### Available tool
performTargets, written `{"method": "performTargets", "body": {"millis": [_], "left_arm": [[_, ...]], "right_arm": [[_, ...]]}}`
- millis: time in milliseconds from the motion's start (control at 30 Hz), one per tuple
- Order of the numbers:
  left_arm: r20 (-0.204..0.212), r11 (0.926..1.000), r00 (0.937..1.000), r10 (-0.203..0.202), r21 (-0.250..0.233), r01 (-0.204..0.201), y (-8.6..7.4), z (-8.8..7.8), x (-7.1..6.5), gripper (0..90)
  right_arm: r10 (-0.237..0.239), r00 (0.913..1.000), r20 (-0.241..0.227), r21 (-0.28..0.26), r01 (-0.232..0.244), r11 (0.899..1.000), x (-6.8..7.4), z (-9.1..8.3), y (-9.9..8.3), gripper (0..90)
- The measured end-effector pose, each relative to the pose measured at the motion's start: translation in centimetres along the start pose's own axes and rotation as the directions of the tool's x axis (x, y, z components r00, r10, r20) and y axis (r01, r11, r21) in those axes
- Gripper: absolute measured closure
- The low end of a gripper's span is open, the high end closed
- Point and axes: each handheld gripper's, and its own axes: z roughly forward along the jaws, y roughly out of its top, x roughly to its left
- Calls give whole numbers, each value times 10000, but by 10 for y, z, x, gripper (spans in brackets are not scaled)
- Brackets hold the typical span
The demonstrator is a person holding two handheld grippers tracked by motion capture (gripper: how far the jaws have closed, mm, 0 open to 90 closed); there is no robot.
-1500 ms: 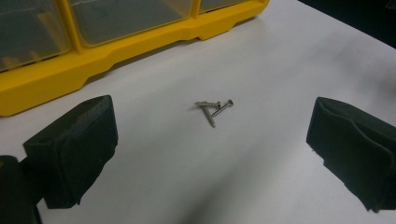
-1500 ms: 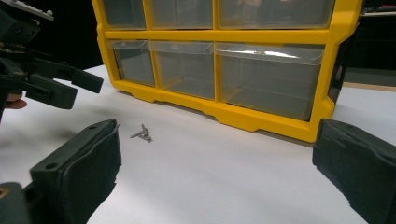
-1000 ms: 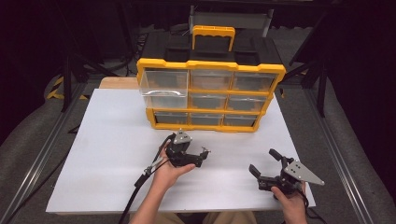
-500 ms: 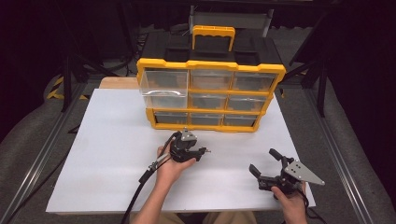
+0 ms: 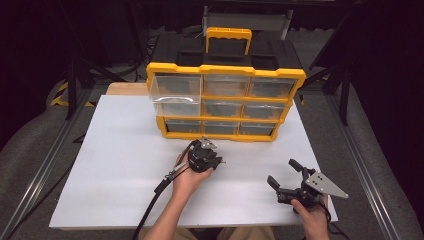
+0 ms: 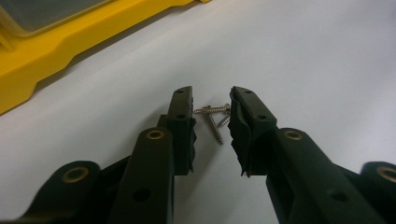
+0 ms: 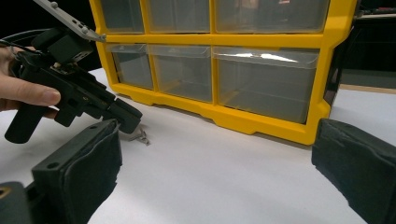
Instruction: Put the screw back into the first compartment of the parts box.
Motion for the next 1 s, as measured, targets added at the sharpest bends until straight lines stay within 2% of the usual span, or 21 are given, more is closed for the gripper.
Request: {"method": "performTargets", "body": {"millis": [133, 167, 500, 633, 700, 900, 1000], "left_arm": [[-27, 9992, 9999, -111, 389, 112, 0, 4, -2, 764], [-143, 9992, 9999, -75, 398, 80, -1, 5, -2, 770], [-156, 9988, 9999, -48, 478, 56, -1, 8, -1, 861], [-193, 9985, 9998, 103, 531, -93, -1, 7, -1, 877], [-109, 9992, 9999, -75, 391, 79, -1, 8, -1, 878], [-23, 9967, 9993, -371, 725, 372, -1, 3, 2, 880], [116, 9962, 9986, -515, 706, 505, 0, -2, 3, 880]], "right_arm": [[-4, 10000, -17, -38, 4, 10000, 0, 0, 0, 23], [-3, 10000, -22, -27, 3, 10000, 0, 0, 0, 23], [3, 10000, -17, -49, -3, 10000, -1, 0, 1, 23], [-17, 10000, -30, -34, 17, 10000, -1, 0, 0, 23], [15, 10000, -42, -30, -15, 10000, 0, 0, 0, 23], [-25, 10000, -58, -49, 25, 10000, 0, 1, 0, 23], [31, 10000, -57, -31, -32, 10000, 0, 0, 1, 23]]}}
